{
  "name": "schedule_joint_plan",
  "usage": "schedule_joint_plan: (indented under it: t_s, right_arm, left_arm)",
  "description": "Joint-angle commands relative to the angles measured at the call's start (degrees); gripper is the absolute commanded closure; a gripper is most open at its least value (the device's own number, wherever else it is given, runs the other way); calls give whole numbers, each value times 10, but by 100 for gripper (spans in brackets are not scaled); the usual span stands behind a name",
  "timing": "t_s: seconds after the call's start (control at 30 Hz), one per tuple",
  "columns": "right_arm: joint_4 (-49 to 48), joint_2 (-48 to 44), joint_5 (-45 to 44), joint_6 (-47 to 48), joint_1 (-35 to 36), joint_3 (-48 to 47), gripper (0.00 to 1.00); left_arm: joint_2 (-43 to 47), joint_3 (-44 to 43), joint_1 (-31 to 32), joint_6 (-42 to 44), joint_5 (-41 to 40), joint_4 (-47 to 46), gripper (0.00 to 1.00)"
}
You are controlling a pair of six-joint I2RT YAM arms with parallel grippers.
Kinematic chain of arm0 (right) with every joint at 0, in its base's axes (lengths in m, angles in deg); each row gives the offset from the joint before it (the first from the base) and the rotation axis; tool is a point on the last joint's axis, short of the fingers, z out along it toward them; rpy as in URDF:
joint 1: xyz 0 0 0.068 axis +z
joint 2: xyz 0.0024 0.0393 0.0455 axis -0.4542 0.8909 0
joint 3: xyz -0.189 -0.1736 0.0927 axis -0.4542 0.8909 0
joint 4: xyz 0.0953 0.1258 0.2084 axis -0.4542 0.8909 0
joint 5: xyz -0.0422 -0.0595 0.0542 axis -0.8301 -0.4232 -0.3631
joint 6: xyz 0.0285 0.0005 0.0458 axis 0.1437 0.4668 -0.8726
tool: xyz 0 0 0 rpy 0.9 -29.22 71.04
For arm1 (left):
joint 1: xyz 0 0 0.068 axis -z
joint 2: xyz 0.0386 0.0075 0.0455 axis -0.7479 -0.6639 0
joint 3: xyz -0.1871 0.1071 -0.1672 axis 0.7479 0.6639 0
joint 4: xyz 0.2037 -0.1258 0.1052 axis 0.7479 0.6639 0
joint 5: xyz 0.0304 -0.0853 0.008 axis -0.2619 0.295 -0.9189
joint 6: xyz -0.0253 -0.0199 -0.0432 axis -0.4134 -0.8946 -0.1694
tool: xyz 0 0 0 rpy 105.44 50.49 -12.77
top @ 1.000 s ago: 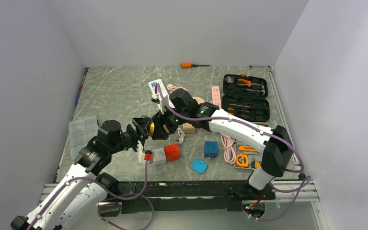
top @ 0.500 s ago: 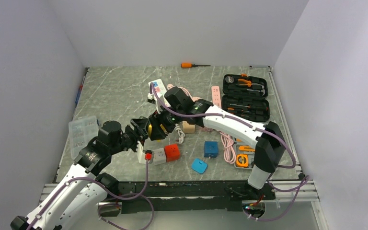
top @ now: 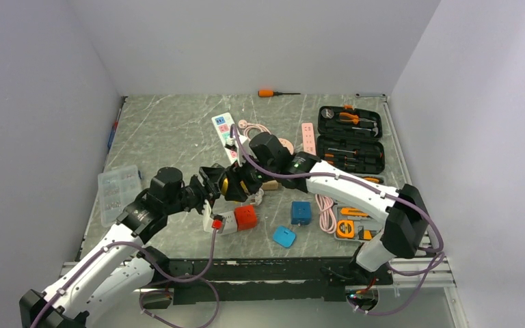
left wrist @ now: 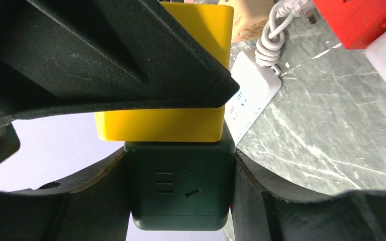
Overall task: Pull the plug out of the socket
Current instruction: Remove the plug from the socket, then place the plug at the center of the board.
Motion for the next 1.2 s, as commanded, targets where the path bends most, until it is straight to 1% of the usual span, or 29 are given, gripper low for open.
schedule_joint_plan:
  t_s: [0.0, 0.07, 0.27, 0.4, 0.53, 0.6, 0.73, 0.93, 0.97, 1.03, 1.17]
  right_arm:
    - [35, -56, -2, -1, 16, 22, 100]
    - [30, -67, -15, -4, 15, 35, 100]
    - [22, -95, -36, -8, 14, 71, 100]
    - [24, -117, -48, -9, 10, 101, 100]
    - [11, -138, -45, -14, 0, 128, 100]
    - [13, -140, -42, -11, -2, 130, 100]
    - [47, -143, -47, 0, -3, 120, 100]
    - [57, -177, -93, -12, -18, 145, 100]
    - [57, -178, -103, -20, -25, 150, 100]
    - [51, -180, -123, -35, -47, 161, 100]
    - [45, -173, -175, -60, -89, 179, 100]
  left_arm:
    - [-17, 4, -22, 0, -111, -40, 100]
    - [-19, 11, -28, -11, -128, -46, 100]
    - [-32, 41, -77, -27, -148, -80, 100]
    - [-43, 56, -114, -39, -151, -98, 100]
    - [-48, 66, -142, -37, -149, -93, 100]
    - [-48, 68, -148, -31, -146, -85, 100]
    - [-55, 66, -153, -25, -151, -80, 100]
    - [-76, 73, -159, -40, -164, -85, 100]
    - [-82, 70, -155, -50, -172, -80, 100]
    - [-111, 44, -139, -102, -195, -53, 100]
    - [-211, -65, -127, -272, -224, 52, 100]
